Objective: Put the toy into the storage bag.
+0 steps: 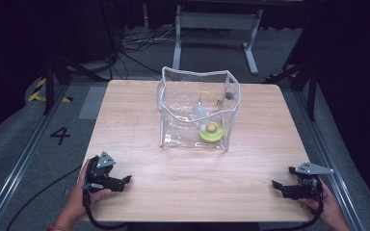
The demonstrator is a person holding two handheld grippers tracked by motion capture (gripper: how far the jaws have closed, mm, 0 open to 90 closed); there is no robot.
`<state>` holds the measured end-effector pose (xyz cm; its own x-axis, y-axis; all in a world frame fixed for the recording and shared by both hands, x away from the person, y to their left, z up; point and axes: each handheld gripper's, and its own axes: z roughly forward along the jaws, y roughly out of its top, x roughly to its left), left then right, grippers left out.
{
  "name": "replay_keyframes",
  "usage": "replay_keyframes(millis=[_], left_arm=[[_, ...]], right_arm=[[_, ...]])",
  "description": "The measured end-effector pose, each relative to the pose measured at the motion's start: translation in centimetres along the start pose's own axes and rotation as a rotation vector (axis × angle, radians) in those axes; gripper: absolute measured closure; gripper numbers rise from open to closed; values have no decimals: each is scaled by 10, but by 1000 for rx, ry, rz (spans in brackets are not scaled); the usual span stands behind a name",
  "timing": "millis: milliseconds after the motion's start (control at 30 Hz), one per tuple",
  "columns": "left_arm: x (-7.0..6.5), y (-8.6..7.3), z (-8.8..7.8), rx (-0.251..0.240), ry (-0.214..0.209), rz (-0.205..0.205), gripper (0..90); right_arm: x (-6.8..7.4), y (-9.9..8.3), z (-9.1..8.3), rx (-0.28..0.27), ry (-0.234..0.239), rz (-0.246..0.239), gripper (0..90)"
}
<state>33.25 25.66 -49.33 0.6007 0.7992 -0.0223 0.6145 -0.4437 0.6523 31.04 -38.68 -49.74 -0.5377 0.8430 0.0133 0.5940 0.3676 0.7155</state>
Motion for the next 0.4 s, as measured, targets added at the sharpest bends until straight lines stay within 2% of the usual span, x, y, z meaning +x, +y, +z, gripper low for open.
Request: replay_keyframes(millis=[400], left_arm=[[0, 0, 0, 2, 1, -3, 2]], right_arm=[[0, 0, 0, 0, -1, -1, 76]])
